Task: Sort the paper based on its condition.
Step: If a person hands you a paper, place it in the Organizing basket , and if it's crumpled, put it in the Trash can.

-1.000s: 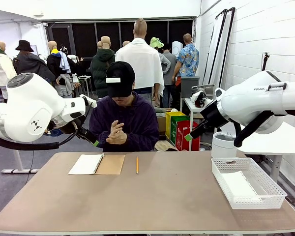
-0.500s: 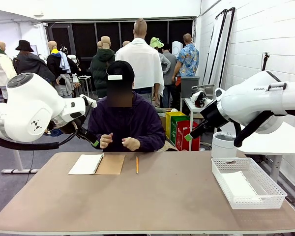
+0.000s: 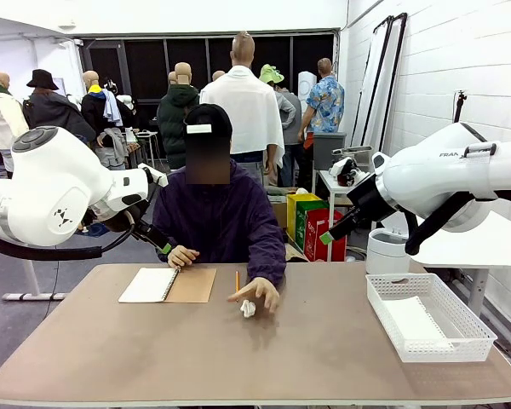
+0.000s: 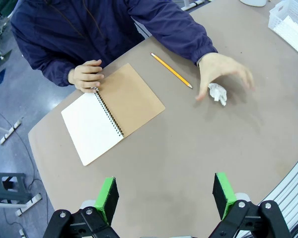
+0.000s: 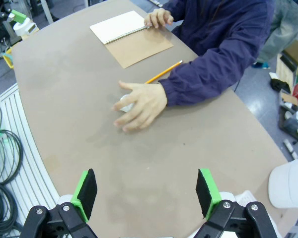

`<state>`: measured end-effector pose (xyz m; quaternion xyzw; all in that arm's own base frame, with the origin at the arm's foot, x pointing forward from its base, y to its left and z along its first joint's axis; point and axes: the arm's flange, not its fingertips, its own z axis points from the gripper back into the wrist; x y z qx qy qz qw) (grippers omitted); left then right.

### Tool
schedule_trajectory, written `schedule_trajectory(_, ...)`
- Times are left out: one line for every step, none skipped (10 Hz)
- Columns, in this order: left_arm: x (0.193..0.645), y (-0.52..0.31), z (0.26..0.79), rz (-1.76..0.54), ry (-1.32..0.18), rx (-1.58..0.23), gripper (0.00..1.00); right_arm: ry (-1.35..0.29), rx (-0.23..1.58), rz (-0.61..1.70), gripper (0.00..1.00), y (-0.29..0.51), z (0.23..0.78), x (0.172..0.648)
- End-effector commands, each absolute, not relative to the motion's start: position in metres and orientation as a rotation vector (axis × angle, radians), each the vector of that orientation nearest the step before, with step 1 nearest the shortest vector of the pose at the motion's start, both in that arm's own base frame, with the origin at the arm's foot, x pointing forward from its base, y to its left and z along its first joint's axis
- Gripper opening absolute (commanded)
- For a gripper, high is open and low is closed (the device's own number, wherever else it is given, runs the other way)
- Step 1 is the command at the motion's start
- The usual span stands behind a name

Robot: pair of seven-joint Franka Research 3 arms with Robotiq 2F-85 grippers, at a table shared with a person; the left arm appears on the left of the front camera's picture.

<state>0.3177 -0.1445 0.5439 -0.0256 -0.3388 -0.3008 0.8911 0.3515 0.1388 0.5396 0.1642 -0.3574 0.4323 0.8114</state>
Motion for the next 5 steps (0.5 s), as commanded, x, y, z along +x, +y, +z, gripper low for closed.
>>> schedule_trajectory(0.318,-0.1436,0.5435,-0.633,-0.701,-0.057,1.0,-0.76,0.347,0.928,1.0,0.1385,0.5384,0.3528)
schedule_trajectory(0.318,-0.1436,0.5435,-0.633,-0.701,-0.057,1.0,-0.76,0.347,0.928,1.0,0.1385,0.5384,0.3528)
schedule_trajectory(0.318,-0.1436,0.5435,-0.633,-0.701,-0.057,1.0,-0.76,0.347,0.928,1.0,0.1385,0.5384,0.3528)
schedule_trajectory(0.318,-0.1436,0.5435,-0.633,-0.701,-0.057,1.0,-0.76,0.347,0.928,1.0,0.1385,0.5384,0.3528)
schedule_trajectory(0.318,-0.1436,0.5435,-0.633,-0.701,-0.057,1.0,-0.76,0.347,0.928,1.0,0.1385,0.5384,0.3528)
